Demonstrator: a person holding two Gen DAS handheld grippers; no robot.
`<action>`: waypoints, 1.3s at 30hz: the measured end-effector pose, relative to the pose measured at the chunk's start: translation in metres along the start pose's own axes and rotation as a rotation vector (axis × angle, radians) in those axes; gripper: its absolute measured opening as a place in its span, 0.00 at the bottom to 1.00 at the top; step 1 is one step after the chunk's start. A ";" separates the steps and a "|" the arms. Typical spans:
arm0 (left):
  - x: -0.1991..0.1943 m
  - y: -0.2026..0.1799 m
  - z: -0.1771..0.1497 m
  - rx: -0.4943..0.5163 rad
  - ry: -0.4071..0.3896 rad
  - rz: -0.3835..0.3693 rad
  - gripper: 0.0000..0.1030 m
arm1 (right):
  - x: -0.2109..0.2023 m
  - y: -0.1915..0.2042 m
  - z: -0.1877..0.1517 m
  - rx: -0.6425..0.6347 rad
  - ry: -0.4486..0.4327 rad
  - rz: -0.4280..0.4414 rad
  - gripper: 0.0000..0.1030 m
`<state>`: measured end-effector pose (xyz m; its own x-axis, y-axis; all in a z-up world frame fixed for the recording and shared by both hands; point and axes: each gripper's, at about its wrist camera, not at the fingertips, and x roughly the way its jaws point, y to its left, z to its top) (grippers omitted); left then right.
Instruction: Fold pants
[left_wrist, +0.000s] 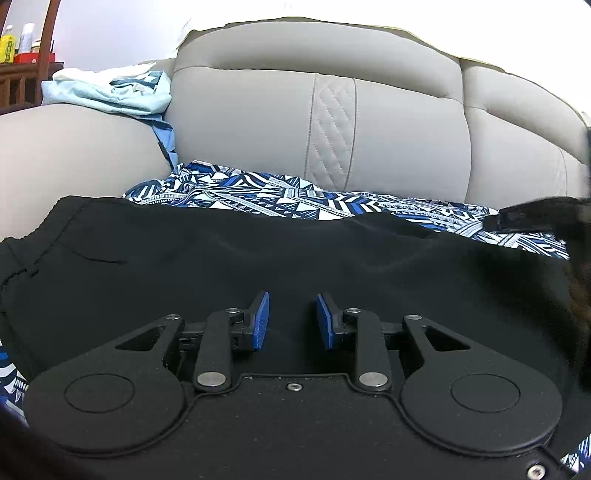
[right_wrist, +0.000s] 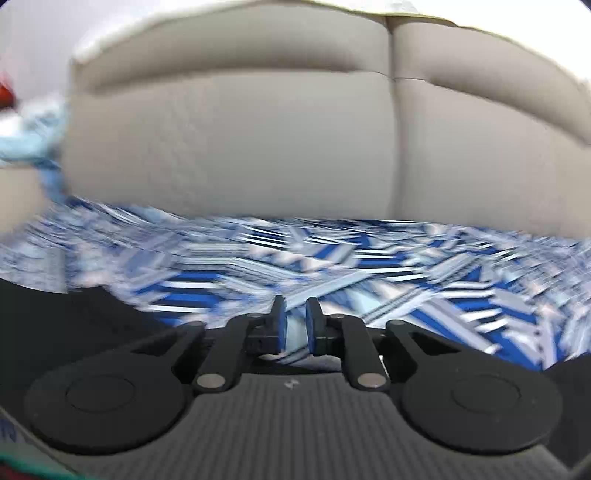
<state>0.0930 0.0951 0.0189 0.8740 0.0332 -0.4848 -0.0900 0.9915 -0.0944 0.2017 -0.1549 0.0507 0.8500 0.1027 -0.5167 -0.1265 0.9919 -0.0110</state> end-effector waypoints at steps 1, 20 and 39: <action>0.000 0.001 0.000 0.000 0.001 0.001 0.28 | -0.008 0.004 -0.004 -0.018 -0.008 0.052 0.46; -0.001 0.002 0.001 0.007 0.005 -0.004 0.31 | -0.078 -0.059 -0.067 -0.026 0.034 0.005 0.78; -0.007 0.006 0.000 -0.074 0.006 0.009 0.44 | -0.254 -0.327 -0.140 0.938 -0.157 -0.425 0.80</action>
<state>0.0860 0.1007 0.0215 0.8701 0.0415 -0.4912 -0.1335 0.9791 -0.1537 -0.0446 -0.5153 0.0661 0.7969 -0.3265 -0.5083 0.5900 0.6016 0.5386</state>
